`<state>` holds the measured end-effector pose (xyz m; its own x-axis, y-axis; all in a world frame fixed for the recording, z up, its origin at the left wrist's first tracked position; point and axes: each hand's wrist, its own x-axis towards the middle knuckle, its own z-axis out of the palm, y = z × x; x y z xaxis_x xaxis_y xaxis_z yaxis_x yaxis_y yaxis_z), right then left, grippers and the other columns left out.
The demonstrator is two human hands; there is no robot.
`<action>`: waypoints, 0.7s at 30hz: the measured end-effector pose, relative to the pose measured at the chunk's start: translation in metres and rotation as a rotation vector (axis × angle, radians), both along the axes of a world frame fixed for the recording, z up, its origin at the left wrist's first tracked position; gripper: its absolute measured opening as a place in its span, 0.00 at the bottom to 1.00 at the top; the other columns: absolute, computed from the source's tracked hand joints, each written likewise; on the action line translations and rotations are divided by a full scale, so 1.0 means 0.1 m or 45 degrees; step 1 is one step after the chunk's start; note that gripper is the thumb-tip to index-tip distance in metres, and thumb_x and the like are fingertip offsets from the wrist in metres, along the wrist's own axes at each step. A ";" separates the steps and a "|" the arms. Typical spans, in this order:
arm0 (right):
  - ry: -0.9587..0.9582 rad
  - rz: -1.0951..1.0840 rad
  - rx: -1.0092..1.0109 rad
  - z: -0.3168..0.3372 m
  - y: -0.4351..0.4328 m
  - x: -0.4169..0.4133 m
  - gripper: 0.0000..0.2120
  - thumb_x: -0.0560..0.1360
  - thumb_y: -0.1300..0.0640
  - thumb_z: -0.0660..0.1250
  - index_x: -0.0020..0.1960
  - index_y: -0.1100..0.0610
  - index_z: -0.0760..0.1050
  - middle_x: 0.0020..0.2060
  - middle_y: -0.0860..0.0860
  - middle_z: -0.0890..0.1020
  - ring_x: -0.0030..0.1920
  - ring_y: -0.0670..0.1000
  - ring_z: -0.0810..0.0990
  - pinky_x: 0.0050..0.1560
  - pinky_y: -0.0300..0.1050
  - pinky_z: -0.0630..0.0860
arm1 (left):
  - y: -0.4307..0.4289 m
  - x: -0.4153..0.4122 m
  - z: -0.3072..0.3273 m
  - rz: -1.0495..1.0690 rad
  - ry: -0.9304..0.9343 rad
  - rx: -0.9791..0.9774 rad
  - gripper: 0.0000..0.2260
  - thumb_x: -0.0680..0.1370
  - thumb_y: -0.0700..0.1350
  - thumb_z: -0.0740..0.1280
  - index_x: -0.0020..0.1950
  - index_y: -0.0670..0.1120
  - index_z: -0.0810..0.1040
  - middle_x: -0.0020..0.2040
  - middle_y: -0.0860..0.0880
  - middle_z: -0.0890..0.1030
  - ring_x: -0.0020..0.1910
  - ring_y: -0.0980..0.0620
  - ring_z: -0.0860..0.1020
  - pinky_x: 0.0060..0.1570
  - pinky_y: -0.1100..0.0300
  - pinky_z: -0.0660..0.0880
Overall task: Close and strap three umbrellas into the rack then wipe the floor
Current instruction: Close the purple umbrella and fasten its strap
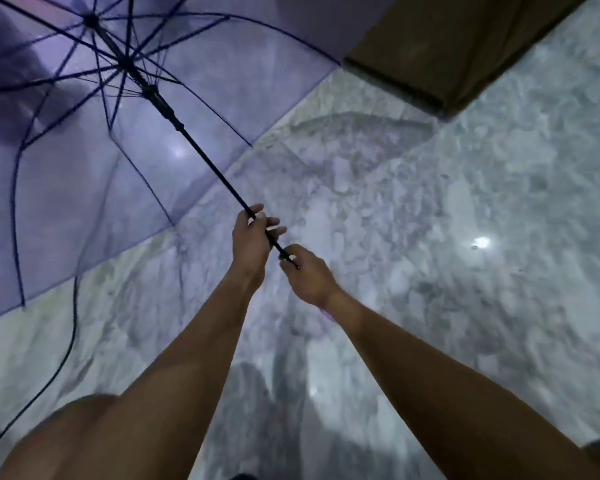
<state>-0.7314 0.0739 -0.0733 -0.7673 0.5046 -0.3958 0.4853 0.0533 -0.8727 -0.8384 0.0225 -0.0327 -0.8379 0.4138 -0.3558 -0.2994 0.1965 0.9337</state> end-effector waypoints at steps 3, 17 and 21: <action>0.110 -0.099 -0.146 0.46 -0.06 0.23 0.08 0.83 0.56 0.60 0.53 0.56 0.77 0.35 0.52 0.76 0.34 0.53 0.78 0.46 0.56 0.82 | -0.02 0.18 0.47 -0.020 0.015 0.028 0.06 0.85 0.40 0.56 0.52 0.46 0.71 0.38 0.47 0.76 0.35 0.48 0.79 0.42 0.56 0.80; 0.099 -0.725 -0.120 4.67 -0.27 1.36 0.18 0.81 0.52 0.65 0.32 0.50 0.74 0.28 0.55 0.69 0.29 0.50 0.65 0.33 0.45 0.60 | 0.38 1.35 4.42 -0.305 -0.236 0.057 0.05 0.84 0.45 0.61 0.51 0.45 0.74 0.33 0.48 0.74 0.25 0.53 0.70 0.30 0.59 0.72; 0.114 -0.907 -0.150 5.67 -0.25 1.58 0.20 0.80 0.51 0.66 0.35 0.63 0.69 0.28 0.56 0.66 0.30 0.52 0.63 0.35 0.46 0.59 | 0.47 1.62 5.44 -0.444 -0.252 0.109 0.05 0.84 0.46 0.61 0.52 0.46 0.75 0.32 0.50 0.73 0.25 0.54 0.68 0.28 0.60 0.67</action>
<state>-0.5738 0.0492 0.4936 -0.3002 0.8517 -0.4295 0.2935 -0.3460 -0.8911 -0.6764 0.0700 0.5112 -0.5609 0.6961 -0.4481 -0.4045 0.2418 0.8820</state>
